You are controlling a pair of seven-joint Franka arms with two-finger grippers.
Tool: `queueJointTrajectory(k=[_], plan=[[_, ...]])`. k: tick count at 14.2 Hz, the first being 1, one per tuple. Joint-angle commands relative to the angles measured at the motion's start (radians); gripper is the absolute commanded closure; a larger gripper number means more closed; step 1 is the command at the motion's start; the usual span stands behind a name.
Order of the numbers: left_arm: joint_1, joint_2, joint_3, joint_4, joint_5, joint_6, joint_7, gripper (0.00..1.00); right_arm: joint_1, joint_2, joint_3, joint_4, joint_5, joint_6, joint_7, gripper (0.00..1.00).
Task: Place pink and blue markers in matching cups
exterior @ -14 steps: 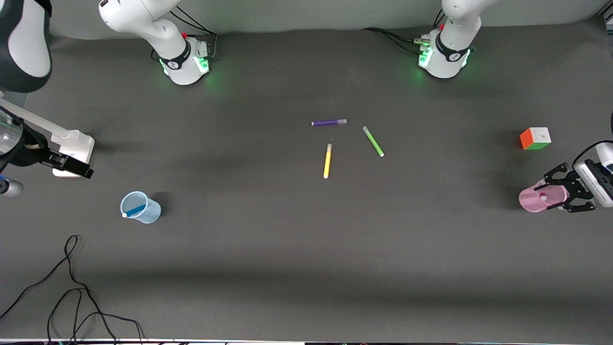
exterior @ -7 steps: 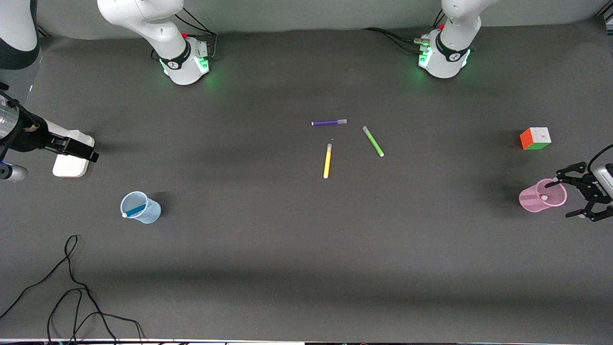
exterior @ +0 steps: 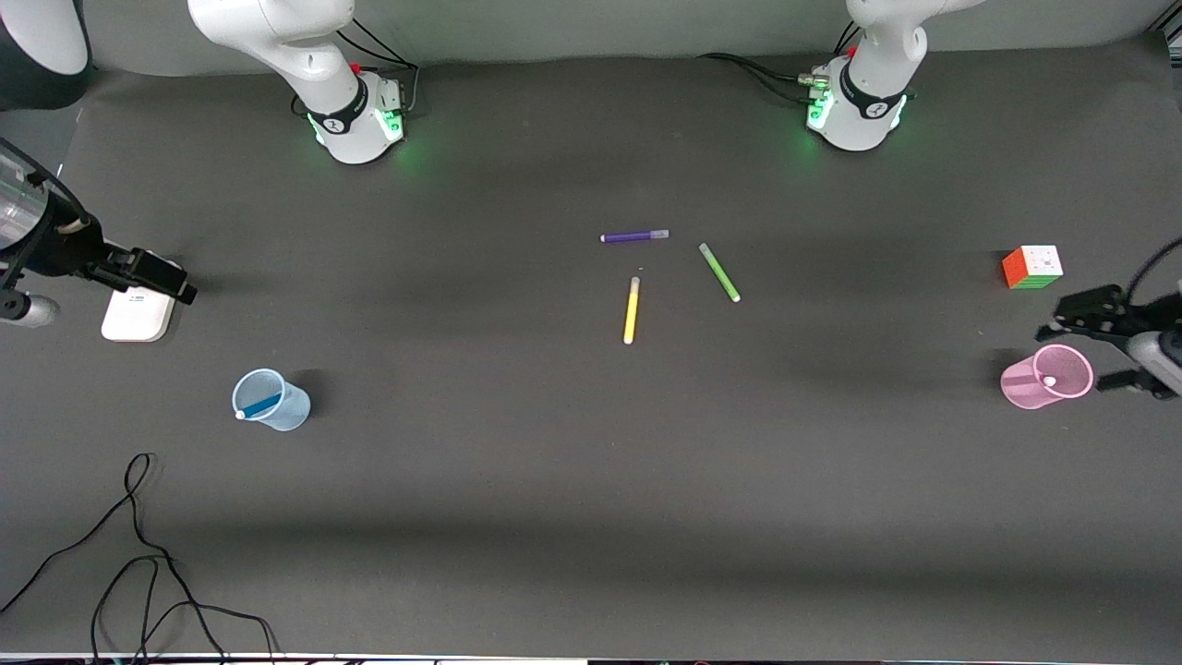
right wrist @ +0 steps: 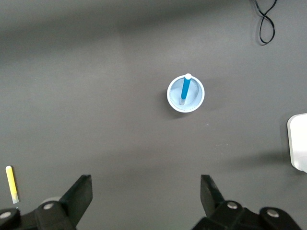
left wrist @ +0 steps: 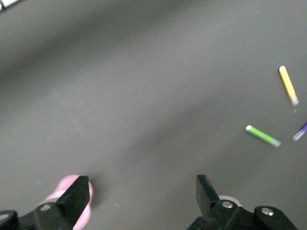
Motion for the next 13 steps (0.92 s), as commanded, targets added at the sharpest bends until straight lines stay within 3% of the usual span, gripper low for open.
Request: queueJointTrajectory(k=[1, 5, 7, 13], plan=[[-0.083, 0.008, 0.017, 0.067, 0.039, -0.096, -0.346, 0.01, -0.001, -0.048, 0.013, -0.034, 0.004, 0.002, -0.025, 0.00], [-0.188, 0.008, 0.015, 0.122, 0.117, -0.191, -0.664, 0.01, 0.009, -0.062, 0.003, -0.023, -0.022, 0.003, -0.071, 0.00], [-0.235, -0.012, 0.017, 0.104, 0.171, -0.242, -0.703, 0.01, 0.009, -0.059, 0.003, -0.020, -0.011, 0.005, -0.067, 0.00], [-0.232, -0.222, 0.019, -0.274, 0.182, -0.023, -0.706, 0.01, 0.010, -0.051, 0.007, 0.004, -0.011, 0.003, -0.064, 0.00]])
